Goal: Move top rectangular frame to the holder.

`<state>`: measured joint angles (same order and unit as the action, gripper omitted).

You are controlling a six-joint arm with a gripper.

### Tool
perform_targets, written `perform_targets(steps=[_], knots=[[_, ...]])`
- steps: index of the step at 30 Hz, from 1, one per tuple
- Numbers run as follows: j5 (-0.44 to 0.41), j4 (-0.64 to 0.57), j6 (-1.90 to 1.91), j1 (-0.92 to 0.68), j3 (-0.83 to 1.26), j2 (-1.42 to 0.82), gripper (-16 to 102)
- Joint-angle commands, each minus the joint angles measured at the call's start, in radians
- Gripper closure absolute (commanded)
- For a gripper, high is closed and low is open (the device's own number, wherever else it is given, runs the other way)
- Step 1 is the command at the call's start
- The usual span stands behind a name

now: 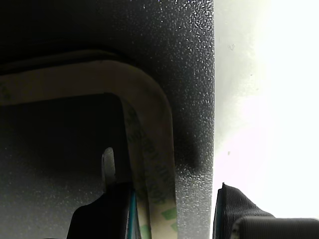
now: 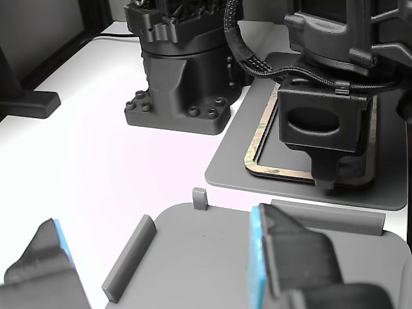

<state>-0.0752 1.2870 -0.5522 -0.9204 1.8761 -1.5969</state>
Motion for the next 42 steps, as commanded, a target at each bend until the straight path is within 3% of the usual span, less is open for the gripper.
perform_targets(steps=[1,36,39,42], knots=[[0.000,0.003,0.002,0.017,-0.034,-0.015,24],[0.011,-0.014,-0.035,0.031,-0.008,-0.014,50],[0.008,-0.017,-0.034,0.031,-0.005,-0.014,57],[-0.005,-0.015,-0.020,0.031,-0.011,-0.014,75]])
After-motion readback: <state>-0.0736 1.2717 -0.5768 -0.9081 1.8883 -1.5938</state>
